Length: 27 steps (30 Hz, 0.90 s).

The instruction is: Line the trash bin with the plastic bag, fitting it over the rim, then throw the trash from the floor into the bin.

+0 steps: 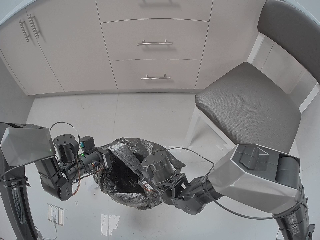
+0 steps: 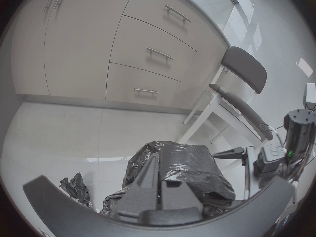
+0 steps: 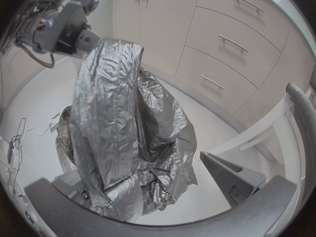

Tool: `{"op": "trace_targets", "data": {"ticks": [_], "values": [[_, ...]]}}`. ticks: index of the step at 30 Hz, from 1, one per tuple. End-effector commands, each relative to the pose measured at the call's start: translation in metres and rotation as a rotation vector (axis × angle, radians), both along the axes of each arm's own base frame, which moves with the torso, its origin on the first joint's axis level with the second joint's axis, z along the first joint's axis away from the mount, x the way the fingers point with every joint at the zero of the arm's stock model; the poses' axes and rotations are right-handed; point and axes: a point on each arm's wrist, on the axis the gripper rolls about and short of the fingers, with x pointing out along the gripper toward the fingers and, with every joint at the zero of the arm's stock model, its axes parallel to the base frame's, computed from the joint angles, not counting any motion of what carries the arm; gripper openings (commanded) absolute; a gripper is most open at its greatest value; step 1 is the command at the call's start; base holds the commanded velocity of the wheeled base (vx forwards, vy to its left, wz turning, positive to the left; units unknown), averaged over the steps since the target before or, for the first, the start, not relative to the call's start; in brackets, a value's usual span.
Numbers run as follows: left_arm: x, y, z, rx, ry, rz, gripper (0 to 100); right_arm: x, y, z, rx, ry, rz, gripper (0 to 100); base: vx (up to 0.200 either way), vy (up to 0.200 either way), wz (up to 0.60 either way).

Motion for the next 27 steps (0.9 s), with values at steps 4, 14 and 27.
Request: {"op": "trace_targets", "data": {"ticks": [4,14,27], "values": [[0.016,-0.003,-0.006,-0.006,-0.024,0.008,0,0.017,-0.017,0.021,0.005,-0.038,-0.04,100,0.0,0.0,0.0],[0.038,-0.007,-0.022,-0.008,-0.038,0.011,0,0.051,-0.014,0.004,0.028,-0.063,-0.087,100,0.0,0.0,0.0],[0.063,-0.007,-0.046,-0.007,-0.047,0.023,0,0.076,-0.022,-0.005,0.036,-0.088,-0.163,100,0.0,0.0,0.0]]}}
